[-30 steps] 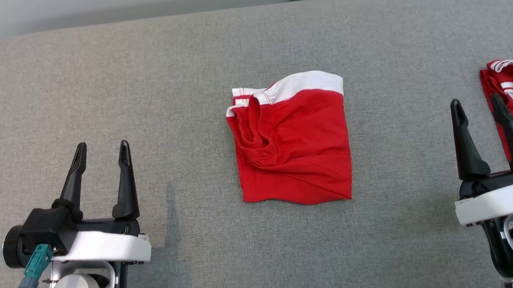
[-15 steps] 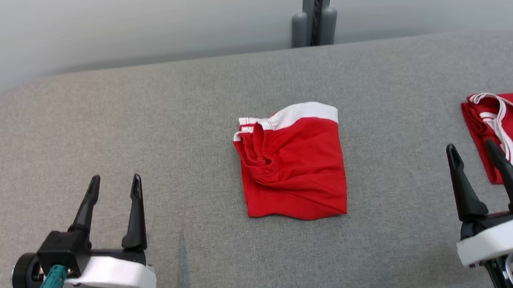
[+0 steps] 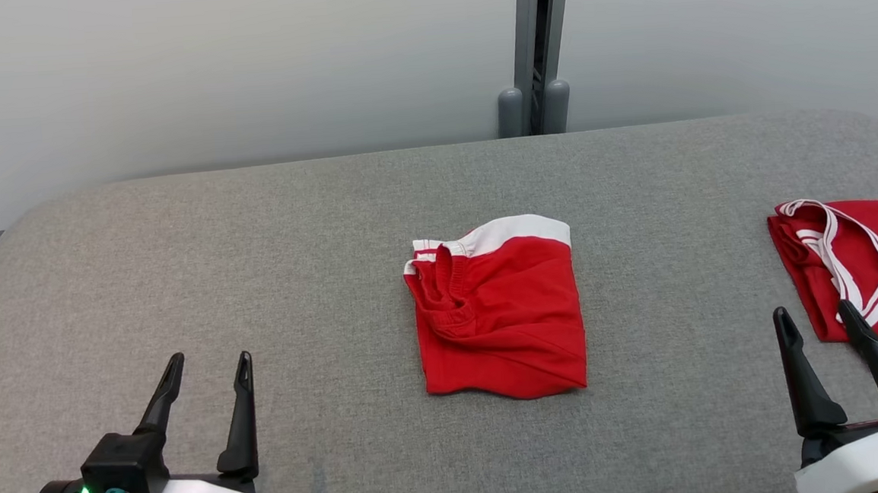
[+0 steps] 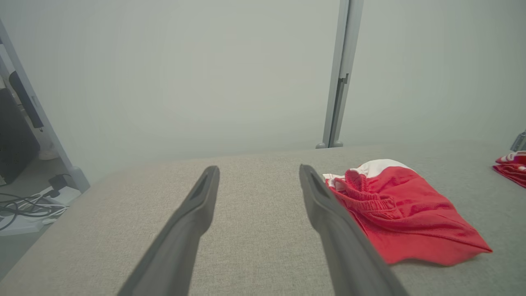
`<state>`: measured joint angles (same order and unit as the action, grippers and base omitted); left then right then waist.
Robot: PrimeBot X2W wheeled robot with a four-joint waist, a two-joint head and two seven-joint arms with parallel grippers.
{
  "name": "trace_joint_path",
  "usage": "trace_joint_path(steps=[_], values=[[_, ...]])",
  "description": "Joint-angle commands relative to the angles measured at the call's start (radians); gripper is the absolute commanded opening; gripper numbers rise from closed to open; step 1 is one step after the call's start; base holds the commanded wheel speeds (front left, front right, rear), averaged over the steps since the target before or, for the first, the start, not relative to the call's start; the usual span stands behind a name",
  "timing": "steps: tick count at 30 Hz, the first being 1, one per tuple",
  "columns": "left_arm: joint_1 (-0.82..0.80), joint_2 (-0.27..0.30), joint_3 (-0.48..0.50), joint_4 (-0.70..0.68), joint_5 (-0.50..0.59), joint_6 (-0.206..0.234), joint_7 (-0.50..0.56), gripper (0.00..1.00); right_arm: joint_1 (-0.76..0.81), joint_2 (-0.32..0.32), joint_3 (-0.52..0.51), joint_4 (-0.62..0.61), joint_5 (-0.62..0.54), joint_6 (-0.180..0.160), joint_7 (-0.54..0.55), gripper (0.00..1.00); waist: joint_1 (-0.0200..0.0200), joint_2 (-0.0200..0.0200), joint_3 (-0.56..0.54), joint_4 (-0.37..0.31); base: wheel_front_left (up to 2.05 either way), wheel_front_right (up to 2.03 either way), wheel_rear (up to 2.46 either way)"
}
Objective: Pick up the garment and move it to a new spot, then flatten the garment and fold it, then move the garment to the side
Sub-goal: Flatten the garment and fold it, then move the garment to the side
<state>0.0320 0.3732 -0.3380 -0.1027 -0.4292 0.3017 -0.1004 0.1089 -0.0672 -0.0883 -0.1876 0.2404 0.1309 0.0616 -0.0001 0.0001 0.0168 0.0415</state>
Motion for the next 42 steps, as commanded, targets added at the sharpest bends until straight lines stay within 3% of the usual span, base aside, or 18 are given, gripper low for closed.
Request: trace_joint_path(steps=[1,35,42], values=[[0.009,0.009,0.004,-0.007,0.006,0.009,0.005,1.00,0.011,0.000,-0.002,-0.010,0.000,0.000,0.009,1.00,0.0001,-0.0001,-0.005,0.000,0.00,0.00,0.00],[0.005,0.018,0.011,-0.032,-0.010,0.039,0.006,1.00,0.010,0.008,0.001,-0.026,0.005,0.000,0.029,1.00,0.0001,-0.0001,0.010,-0.004,0.00,0.00,0.00],[-0.047,0.010,0.010,-0.045,-0.006,0.025,-0.009,1.00,-0.042,-0.008,-0.019,-0.016,0.009,0.000,0.030,1.00,0.0001,-0.0001,0.076,0.036,0.00,0.00,0.00]])
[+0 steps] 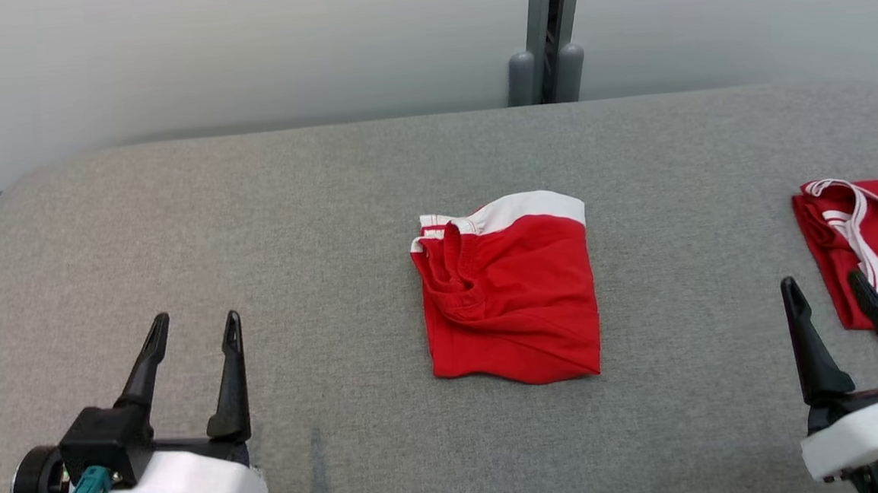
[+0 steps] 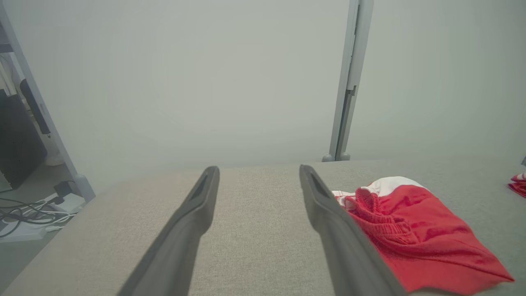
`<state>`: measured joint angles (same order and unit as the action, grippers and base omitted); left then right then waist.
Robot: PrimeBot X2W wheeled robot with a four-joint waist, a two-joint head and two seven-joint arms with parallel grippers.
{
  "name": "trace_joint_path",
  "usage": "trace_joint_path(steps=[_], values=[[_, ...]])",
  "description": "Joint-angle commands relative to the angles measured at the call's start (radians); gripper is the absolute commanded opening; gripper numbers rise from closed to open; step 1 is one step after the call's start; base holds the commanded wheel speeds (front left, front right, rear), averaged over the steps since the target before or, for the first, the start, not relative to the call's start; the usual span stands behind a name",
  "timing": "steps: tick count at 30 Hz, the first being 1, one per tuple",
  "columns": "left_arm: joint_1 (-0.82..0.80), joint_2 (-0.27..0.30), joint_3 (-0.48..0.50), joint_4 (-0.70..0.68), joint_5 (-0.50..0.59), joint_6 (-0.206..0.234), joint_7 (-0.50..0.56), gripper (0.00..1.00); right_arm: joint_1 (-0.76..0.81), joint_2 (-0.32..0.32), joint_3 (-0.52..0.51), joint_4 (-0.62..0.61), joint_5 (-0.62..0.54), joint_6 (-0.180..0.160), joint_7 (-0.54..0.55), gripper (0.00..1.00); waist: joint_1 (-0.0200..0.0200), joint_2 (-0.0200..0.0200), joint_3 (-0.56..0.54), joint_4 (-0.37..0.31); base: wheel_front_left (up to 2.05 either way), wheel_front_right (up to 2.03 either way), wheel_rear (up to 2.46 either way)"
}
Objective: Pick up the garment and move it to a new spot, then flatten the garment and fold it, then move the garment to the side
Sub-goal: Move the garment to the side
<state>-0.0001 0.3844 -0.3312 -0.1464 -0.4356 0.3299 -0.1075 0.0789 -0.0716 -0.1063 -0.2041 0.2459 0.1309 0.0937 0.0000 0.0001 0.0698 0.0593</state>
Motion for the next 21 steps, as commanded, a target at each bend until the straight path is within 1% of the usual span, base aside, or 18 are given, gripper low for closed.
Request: trace_joint_path(steps=[1,3,6,11,16,17,19,20,21], values=[[-0.028,-0.002,0.003,-0.004,0.001,-0.006,-0.007,1.00,-0.029,-0.013,0.006,0.010,0.003,0.000,0.003,1.00,0.0000,-0.0001,0.041,0.028,0.00,0.00,0.00],[-0.057,0.000,-0.002,-0.001,0.009,-0.018,-0.013,1.00,-0.068,-0.030,0.025,0.030,0.002,0.000,0.002,1.00,0.0000,-0.0001,0.079,0.052,0.00,0.00,0.00],[-0.099,-0.011,-0.011,0.007,0.010,-0.032,-0.029,1.00,-0.131,-0.054,0.067,0.080,0.004,0.000,-0.001,1.00,0.0000,-0.0001,0.134,0.087,0.00,0.00,0.00],[-0.162,-0.044,-0.028,0.037,0.004,-0.058,-0.066,1.00,-0.226,-0.075,0.127,0.196,0.021,0.000,-0.012,1.00,0.0000,-0.0001,0.215,0.145,0.00,0.00,0.00],[-0.207,-0.073,-0.041,0.080,0.001,-0.076,-0.097,1.00,-0.291,-0.080,0.171,0.313,0.049,0.000,-0.028,1.00,0.0000,-0.0001,0.257,0.186,0.00,0.00,0.00],[-0.218,-0.081,-0.038,0.098,-0.002,-0.081,-0.107,1.00,-0.308,-0.083,0.188,0.361,0.055,0.000,-0.029,1.00,0.0000,-0.0001,0.264,0.194,0.00,0.00,0.00],[-0.226,-0.088,-0.036,0.110,-0.004,-0.081,-0.117,1.00,-0.324,-0.076,0.202,0.404,0.071,0.000,-0.030,1.00,0.0000,-0.0001,0.264,0.200,0.00,0.00,0.00],[-0.228,-0.090,-0.033,0.116,-0.005,-0.083,-0.121,1.00,-0.329,-0.075,0.209,0.431,0.074,0.000,-0.012,1.00,0.0000,-0.0001,0.265,0.201,0.00,0.00,0.00],[-0.228,-0.090,-0.033,0.116,-0.005,-0.083,-0.121,1.00,-0.329,-0.075,0.209,0.431,0.074,0.000,-0.012,1.00,0.0000,-0.0001,0.265,0.201,0.00,0.00,0.00]])
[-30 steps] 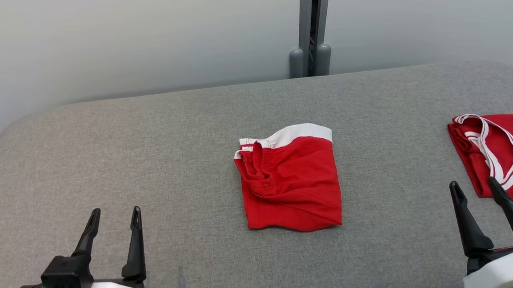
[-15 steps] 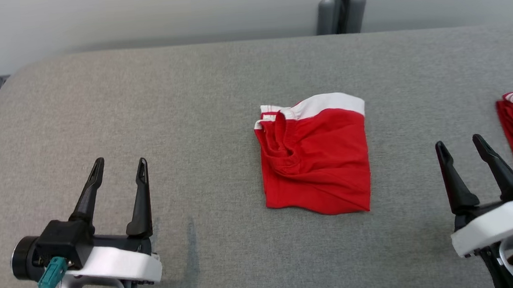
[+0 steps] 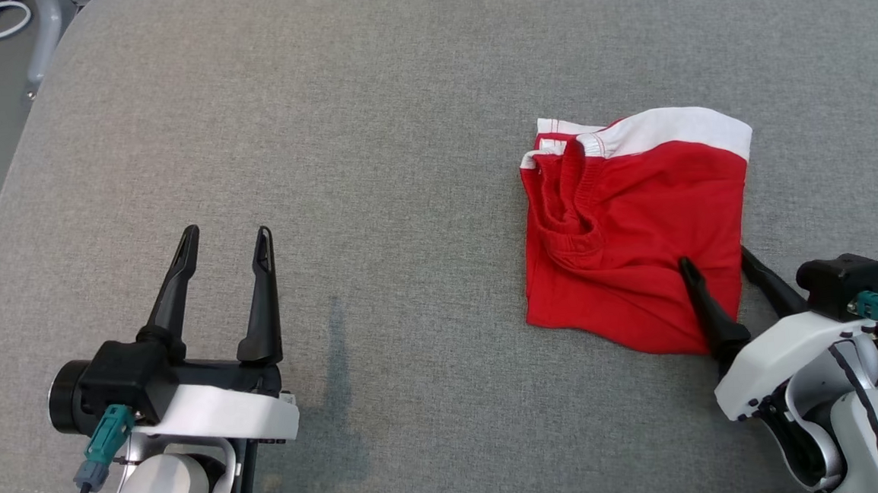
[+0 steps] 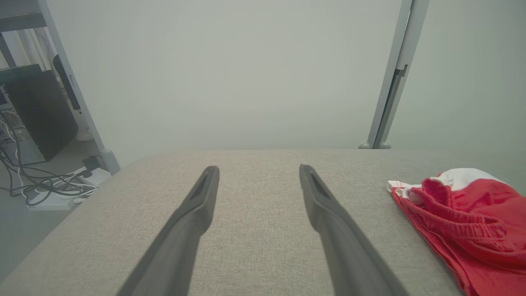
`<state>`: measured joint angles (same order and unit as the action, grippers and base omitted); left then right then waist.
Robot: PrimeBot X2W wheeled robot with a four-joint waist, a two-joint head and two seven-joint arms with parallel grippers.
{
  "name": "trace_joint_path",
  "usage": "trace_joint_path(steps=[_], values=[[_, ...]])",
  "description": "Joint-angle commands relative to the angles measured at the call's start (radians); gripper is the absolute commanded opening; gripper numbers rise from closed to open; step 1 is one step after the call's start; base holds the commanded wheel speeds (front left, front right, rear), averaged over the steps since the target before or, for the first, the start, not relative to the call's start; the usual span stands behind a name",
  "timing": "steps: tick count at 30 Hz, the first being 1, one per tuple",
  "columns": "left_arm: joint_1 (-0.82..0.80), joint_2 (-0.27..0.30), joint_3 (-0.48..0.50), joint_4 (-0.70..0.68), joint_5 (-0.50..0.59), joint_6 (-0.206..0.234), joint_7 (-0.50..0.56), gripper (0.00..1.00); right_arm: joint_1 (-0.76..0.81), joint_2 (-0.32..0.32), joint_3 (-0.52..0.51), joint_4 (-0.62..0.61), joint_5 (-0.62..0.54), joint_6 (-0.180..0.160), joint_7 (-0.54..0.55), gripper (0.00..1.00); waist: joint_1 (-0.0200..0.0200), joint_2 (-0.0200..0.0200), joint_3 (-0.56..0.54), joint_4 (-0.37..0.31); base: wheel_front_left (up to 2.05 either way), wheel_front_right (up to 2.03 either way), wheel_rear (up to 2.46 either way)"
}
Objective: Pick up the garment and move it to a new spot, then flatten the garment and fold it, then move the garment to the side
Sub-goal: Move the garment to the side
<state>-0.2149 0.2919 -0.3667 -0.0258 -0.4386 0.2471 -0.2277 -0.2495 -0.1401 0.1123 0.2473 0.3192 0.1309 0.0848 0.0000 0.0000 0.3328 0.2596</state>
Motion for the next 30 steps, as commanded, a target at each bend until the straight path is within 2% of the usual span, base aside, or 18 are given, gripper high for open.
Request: trace_joint_path(steps=[1,3,4,5,6,7,13,18,24,30], values=[[-0.018,-0.003,0.006,0.004,-0.004,-0.004,-0.007,1.00,-0.018,-0.002,0.004,0.015,0.015,0.000,0.007,1.00,0.0000,0.0000,0.000,0.004,0.00,0.00,0.00],[-0.021,-0.006,0.012,0.013,-0.009,-0.007,-0.013,1.00,-0.024,0.005,0.025,0.050,0.031,0.000,0.032,1.00,0.0000,0.0000,-0.002,0.006,0.00,0.00,0.00],[-0.022,-0.009,0.016,0.015,-0.014,-0.009,-0.016,1.00,-0.028,0.009,0.029,0.057,0.039,0.000,0.034,0.86,0.0000,0.0000,-0.003,0.007,0.00,0.00,0.00],[-0.024,-0.013,0.021,0.014,-0.019,-0.012,-0.019,1.00,-0.032,0.010,0.034,0.065,0.047,0.000,0.041,0.48,0.0000,0.0000,-0.004,0.009,0.00,0.00,0.00],[-0.028,-0.017,0.029,0.007,-0.022,-0.017,-0.023,1.00,-0.036,0.009,0.041,0.068,0.053,0.000,0.046,0.04,0.0000,0.0000,-0.005,0.009,0.00,0.00,0.00],[-0.029,-0.023,0.036,0.001,-0.027,-0.026,-0.028,1.00,-0.039,0.007,0.044,0.067,0.057,0.000,0.049,0.00,0.0000,0.0000,-0.006,0.009,0.00,0.00,0.00],[-0.021,-0.041,0.069,-0.011,-0.024,-0.052,-0.036,1.00,-0.037,-0.022,0.046,0.038,0.052,0.000,0.034,0.00,0.0000,0.0000,-0.014,0.002,0.00,0.00,0.00],[-0.004,-0.048,0.103,-0.028,0.002,-0.060,-0.036,1.00,-0.014,-0.054,0.064,0.004,0.034,0.000,0.049,0.00,0.0000,0.0000,-0.017,-0.041,0.00,0.00,0.00],[0.017,-0.032,0.131,-0.050,0.025,-0.065,-0.036,1.00,0.014,-0.097,0.107,-0.033,0.026,-0.001,0.070,0.00,0.0000,0.0000,-0.002,-0.161,0.00,0.00,0.00],[-0.003,-0.003,0.134,-0.081,0.042,-0.065,-0.020,1.00,0.007,-0.142,0.113,-0.026,0.016,-0.001,0.047,0.00,0.0000,0.0000,0.034,-0.293,0.00,0.00,0.00]])
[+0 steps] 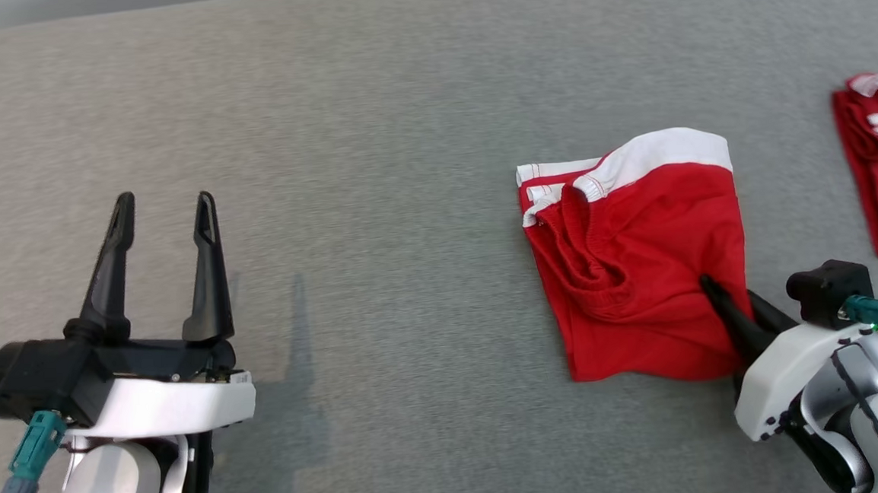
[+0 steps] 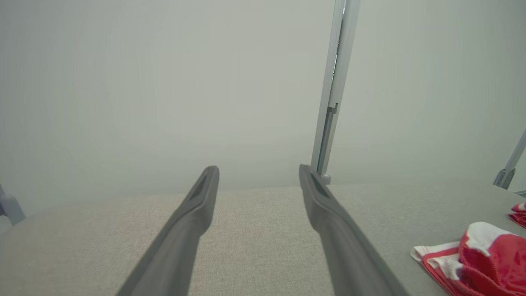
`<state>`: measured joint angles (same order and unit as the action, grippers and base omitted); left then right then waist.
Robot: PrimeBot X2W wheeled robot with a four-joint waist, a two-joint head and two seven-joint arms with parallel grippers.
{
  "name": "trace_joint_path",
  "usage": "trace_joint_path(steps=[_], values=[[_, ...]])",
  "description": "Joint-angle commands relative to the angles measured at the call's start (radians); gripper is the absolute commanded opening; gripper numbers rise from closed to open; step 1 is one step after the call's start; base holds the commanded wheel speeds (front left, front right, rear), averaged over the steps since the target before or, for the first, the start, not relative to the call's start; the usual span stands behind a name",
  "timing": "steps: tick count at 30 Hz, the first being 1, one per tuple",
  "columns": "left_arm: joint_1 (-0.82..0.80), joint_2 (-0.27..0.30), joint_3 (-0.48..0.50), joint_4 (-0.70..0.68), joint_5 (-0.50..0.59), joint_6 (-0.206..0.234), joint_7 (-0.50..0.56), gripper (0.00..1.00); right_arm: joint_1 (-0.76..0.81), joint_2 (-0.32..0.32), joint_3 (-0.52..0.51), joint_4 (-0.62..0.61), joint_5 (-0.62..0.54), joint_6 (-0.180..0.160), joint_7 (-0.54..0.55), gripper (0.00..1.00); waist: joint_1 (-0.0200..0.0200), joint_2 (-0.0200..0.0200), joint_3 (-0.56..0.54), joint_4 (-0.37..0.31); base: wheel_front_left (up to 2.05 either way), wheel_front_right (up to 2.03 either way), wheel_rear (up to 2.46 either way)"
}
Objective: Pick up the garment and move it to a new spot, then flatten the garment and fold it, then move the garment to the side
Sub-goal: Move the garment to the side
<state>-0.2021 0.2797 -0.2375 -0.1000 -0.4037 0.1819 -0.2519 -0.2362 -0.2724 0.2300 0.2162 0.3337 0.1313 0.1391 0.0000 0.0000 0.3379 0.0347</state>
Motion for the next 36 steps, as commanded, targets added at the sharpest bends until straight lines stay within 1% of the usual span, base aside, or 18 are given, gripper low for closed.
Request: trace_joint_path(steps=[1,6,9,11,15,19,21,24,25,28,29,30,31,36], values=[[-0.023,0.015,0.003,-0.013,0.011,-0.001,0.010,1.00,-0.020,-0.017,-0.004,0.005,-0.005,-0.001,-0.017,0.00,0.0000,0.0000,0.039,-0.088,0.00,0.00,0.00],[-0.052,0.048,-0.003,-0.058,0.030,-0.003,0.048,1.00,-0.104,-0.067,0.028,0.019,-0.034,-0.001,-0.042,0.00,0.0000,0.0000,0.094,-0.188,0.00,0.00,0.00],[-0.068,0.070,-0.006,-0.092,0.044,-0.004,0.077,1.00,-0.183,-0.114,0.053,0.015,-0.071,-0.001,-0.060,0.00,0.0000,0.0000,0.126,-0.249,0.00,0.00,0.00],[-0.079,0.085,-0.007,-0.115,0.053,-0.002,0.095,1.00,-0.237,-0.138,0.060,0.015,-0.075,-0.001,-0.079,0.00,0.0000,0.0000,0.144,-0.284,0.00,0.00,0.00],[-0.099,0.107,-0.014,-0.159,0.068,-0.004,0.131,1.00,-0.350,-0.212,0.073,0.041,-0.104,-0.001,-0.118,0.00,0.0000,0.0000,0.179,-0.340,0.00,0.00,0.00],[-0.124,0.120,-0.028,-0.187,0.083,-0.014,0.162,1.00,-0.416,-0.261,0.039,0.077,-0.087,-0.001,-0.133,0.00,0.0000,0.0000,0.208,-0.359,0.00,0.00,0.00],[-0.134,0.126,-0.030,-0.198,0.085,-0.015,0.172,1.00,-0.434,-0.275,0.019,0.109,-0.076,-0.001,-0.139,0.00,0.0000,0.0000,0.223,-0.365,0.00,0.00,0.00],[-0.141,0.128,-0.034,-0.206,0.082,-0.015,0.182,1.00,-0.456,-0.271,0.000,0.185,-0.059,-0.001,-0.154,0.00,0.0000,0.0000,0.237,-0.366,0.00,0.00,0.00],[-0.141,0.128,-0.034,-0.206,0.082,-0.015,0.182,1.00,-0.456,-0.271,0.000,0.185,-0.059,-0.001,-0.154,0.00,0.0000,0.0000,0.237,-0.366,0.00,0.00,0.00],[-0.142,0.130,-0.040,-0.211,0.083,-0.014,0.190,1.00,-0.477,-0.241,-0.013,0.281,-0.038,-0.001,-0.176,0.00,0.0000,0.0000,0.248,-0.362,0.00,0.00,0.00],[-0.143,0.131,-0.042,-0.212,0.083,-0.015,0.194,1.00,-0.484,-0.231,-0.016,0.309,-0.028,-0.001,-0.185,0.36,0.0000,0.0000,0.250,-0.358,0.00,0.00,0.00],[-0.144,0.133,-0.043,-0.213,0.084,-0.016,0.196,1.00,-0.494,-0.225,-0.019,0.337,-0.027,-0.001,-0.197,0.75,0.0000,0.0000,0.253,-0.355,0.00,0.00,0.00],[-0.145,0.134,-0.043,-0.213,0.085,-0.016,0.195,1.00,-0.502,-0.214,-0.023,0.362,-0.021,-0.001,-0.210,1.00,0.0000,0.0000,0.255,-0.352,0.00,0.00,0.00],[-0.140,0.130,-0.042,-0.209,0.083,-0.007,0.189,1.00,-0.518,-0.184,-0.054,0.466,0.005,-0.001,-0.270,1.00,0.0000,0.0000,0.247,-0.340,0.00,0.00,0.00]])
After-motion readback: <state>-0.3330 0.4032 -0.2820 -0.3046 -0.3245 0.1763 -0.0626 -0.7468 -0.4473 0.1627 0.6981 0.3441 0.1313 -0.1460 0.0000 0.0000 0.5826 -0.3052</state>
